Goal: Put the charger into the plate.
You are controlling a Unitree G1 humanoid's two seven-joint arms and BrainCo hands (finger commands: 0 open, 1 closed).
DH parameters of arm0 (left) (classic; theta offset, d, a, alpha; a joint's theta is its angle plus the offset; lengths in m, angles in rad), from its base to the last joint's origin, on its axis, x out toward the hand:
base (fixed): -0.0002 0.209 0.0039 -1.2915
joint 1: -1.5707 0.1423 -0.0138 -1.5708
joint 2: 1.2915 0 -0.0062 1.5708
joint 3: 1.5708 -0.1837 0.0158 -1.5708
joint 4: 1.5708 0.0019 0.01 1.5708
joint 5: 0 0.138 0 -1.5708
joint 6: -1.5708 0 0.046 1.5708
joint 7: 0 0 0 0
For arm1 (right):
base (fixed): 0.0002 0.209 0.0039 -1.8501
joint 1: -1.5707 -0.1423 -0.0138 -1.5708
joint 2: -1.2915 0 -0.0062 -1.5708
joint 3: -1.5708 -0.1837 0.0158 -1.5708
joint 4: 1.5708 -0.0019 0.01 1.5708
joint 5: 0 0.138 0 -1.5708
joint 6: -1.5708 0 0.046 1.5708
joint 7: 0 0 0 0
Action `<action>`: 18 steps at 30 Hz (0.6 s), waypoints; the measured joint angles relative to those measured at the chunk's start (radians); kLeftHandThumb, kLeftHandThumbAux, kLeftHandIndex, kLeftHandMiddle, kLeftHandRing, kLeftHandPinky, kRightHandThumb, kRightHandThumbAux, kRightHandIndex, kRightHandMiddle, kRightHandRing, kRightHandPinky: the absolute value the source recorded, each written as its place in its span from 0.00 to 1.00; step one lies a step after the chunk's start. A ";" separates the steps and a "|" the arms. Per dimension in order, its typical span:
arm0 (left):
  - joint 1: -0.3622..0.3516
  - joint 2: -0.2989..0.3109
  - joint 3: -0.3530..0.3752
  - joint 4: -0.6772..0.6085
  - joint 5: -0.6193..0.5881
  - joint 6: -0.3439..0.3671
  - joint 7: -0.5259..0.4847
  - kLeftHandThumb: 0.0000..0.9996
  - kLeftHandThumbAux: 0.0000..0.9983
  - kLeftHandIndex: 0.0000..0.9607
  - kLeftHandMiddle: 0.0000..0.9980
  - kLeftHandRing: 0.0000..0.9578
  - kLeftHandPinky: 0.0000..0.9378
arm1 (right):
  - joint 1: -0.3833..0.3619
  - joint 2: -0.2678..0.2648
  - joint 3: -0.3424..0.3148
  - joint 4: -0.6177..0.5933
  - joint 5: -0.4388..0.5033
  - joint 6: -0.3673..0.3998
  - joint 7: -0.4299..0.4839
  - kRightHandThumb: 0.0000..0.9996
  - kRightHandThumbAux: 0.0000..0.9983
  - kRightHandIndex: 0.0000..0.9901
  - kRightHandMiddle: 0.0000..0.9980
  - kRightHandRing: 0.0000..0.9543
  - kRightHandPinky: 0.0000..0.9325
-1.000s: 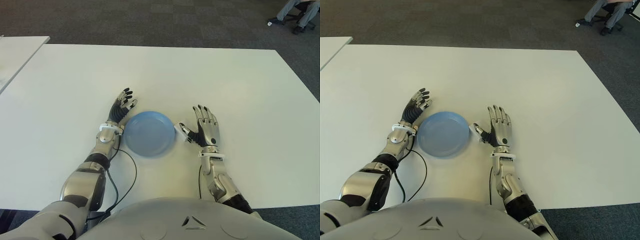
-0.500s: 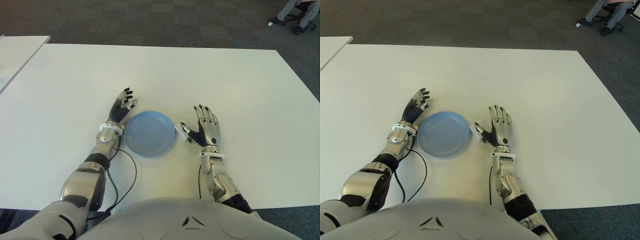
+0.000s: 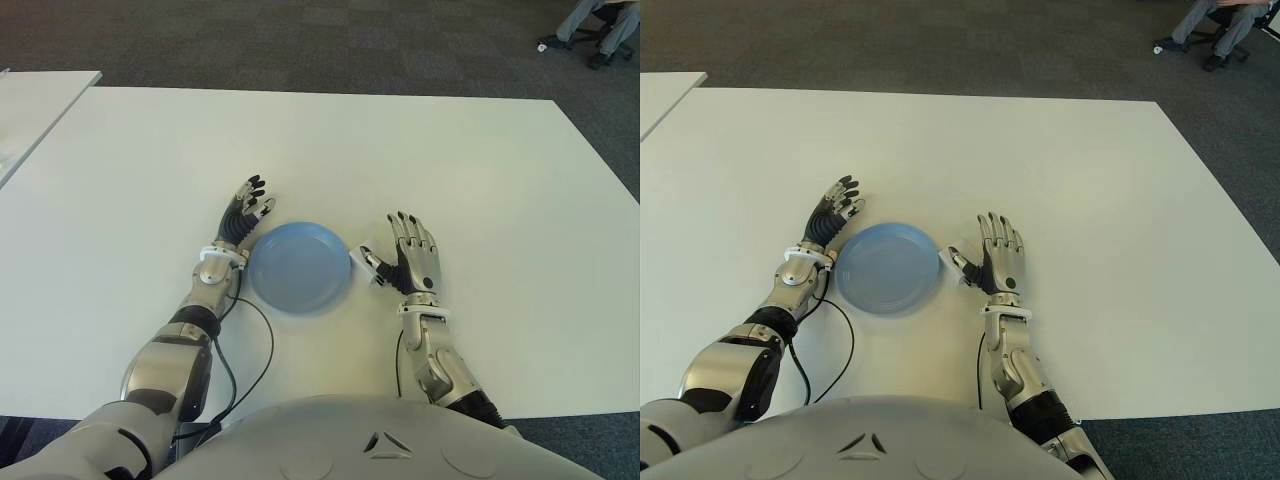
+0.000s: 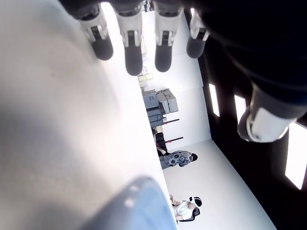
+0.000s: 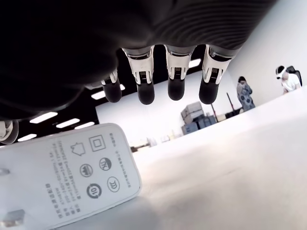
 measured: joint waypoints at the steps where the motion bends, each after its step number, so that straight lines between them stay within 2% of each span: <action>1: 0.000 0.000 0.000 0.000 0.000 0.000 0.000 0.00 0.53 0.00 0.14 0.15 0.15 | 0.005 -0.001 0.002 -0.007 0.000 0.000 0.005 0.26 0.20 0.00 0.00 0.00 0.00; 18: 0.000 0.002 -0.006 -0.001 0.001 0.000 0.001 0.00 0.50 0.00 0.14 0.16 0.16 | 0.107 -0.009 0.033 -0.166 -0.004 0.030 0.134 0.29 0.18 0.00 0.00 0.00 0.00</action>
